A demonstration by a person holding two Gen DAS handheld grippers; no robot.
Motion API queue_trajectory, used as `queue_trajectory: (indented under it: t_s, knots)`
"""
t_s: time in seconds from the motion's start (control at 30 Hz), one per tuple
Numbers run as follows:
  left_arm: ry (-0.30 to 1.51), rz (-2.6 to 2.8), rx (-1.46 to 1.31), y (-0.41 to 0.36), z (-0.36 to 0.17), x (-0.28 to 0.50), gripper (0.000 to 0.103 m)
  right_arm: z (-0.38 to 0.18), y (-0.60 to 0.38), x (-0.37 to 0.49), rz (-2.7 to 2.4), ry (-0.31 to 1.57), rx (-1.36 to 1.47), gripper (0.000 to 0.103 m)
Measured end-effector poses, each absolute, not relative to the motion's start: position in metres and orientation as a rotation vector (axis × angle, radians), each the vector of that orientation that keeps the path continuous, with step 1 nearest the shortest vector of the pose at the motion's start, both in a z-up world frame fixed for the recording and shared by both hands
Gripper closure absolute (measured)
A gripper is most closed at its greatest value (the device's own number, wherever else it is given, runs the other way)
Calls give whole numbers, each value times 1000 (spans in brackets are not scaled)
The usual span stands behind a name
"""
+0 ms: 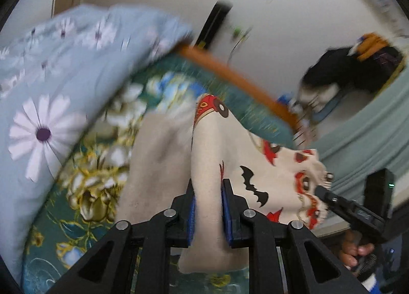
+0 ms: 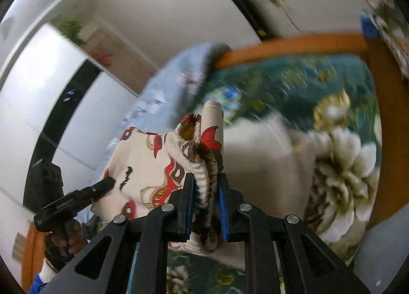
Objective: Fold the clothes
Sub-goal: 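Lift the folded pants with both grippers and carry them onto the beige blanket stack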
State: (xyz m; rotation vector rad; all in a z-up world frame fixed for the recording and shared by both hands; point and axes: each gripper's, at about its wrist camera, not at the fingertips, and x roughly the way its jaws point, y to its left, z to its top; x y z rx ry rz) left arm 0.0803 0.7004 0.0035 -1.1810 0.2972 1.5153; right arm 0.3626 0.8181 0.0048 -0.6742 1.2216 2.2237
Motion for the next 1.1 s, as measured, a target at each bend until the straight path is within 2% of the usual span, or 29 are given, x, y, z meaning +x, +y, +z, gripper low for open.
queue_trajectory:
  t_s: [0.13,0.3,0.43,0.5,0.57,0.63,0.67,0.8,0.87,1.03,1.1]
  knots:
    - [232,1511,-1206,693,-19,80,84,-37,828,363,2162,1285,-714,85]
    - [160,1506,-1092,686,14,80,85,-20,825,368,2216,1283,-629,85]
    - [214,1538,-1085,698,14,71,84,-8,823,369,2261,1241,-583,85]
    - [258,1568,-1134,700,1,68,81,-19,823,362,2231,1211,-658,85]
    - [220,1590,-1151,690,1,62,77,-28,825,359,2196,1211,-722,82]
    - [181,1611,-1167,680,1,56,53,-25,827,363,2219,1201,-722,81]
    - [161,1622,-1175,675,1,53,52,-20,824,366,2230,1164,-731,79]
    - [132,1635,-1058,653,24,65,52,5,815,371,2279,992,-719,79]
    - [173,1628,-1033,657,18,77,53,17,810,372,2302,904,-706,79]
    - [294,1610,-993,671,-5,104,54,12,805,341,2375,866,-762,79]
    - [306,1616,-1025,676,-18,102,54,-4,814,338,2332,919,-782,79]
